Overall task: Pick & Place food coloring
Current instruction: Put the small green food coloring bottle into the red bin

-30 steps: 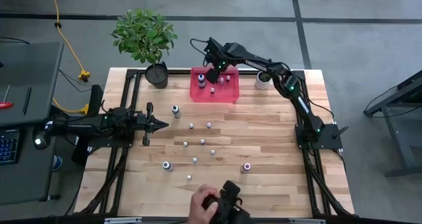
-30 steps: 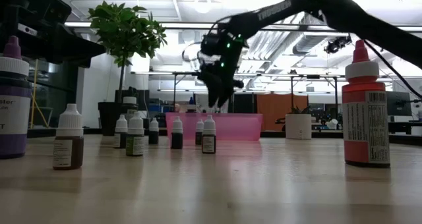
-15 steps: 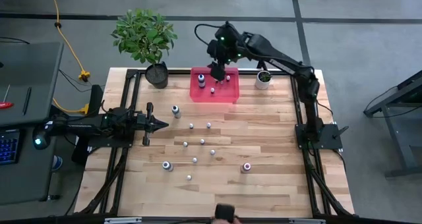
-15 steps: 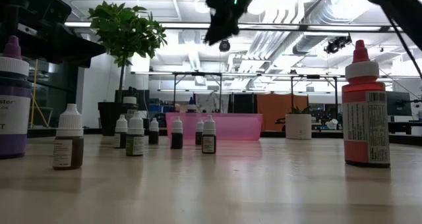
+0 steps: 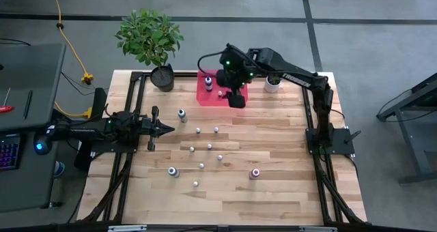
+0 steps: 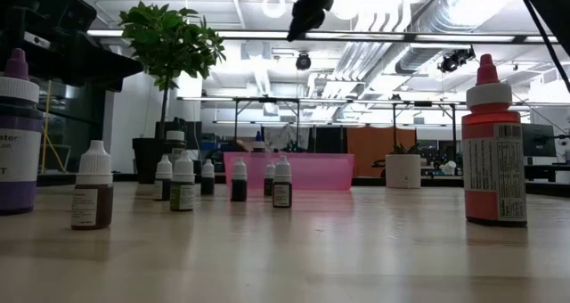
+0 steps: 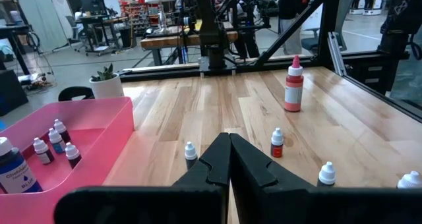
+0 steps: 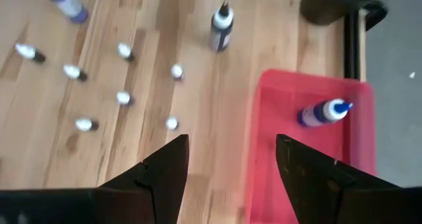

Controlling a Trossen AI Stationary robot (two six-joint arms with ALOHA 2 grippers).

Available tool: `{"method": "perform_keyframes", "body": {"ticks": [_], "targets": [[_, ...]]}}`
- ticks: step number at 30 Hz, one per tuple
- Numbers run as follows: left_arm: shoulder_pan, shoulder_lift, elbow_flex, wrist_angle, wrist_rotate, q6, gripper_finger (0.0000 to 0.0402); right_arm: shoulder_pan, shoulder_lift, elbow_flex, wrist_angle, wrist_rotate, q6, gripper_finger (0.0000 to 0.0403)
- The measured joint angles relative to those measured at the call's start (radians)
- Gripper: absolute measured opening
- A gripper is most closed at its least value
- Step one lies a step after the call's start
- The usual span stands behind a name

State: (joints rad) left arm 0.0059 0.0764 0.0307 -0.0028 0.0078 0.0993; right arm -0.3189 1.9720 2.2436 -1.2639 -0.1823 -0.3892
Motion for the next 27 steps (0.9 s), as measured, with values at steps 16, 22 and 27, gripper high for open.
{"method": "perform_keyframes", "body": {"ticks": [16, 22, 27], "targets": [[0.000, 0.000, 0.000, 0.000, 0.000, 0.000, 0.0000, 0.048, 0.000, -0.001, -0.223, -0.011, 0.014, 0.0216], [0.000, 0.000, 0.000, 0.000, 0.000, 0.000, 0.0000, 0.072, -0.023, -0.003, -0.310, -0.052, 0.027, 0.0216], [0.000, 0.000, 0.000, 0.000, 0.000, 0.000, 0.0000, 0.095, -0.169, -0.221, -0.235, -0.054, 0.050, 0.0216]]}}
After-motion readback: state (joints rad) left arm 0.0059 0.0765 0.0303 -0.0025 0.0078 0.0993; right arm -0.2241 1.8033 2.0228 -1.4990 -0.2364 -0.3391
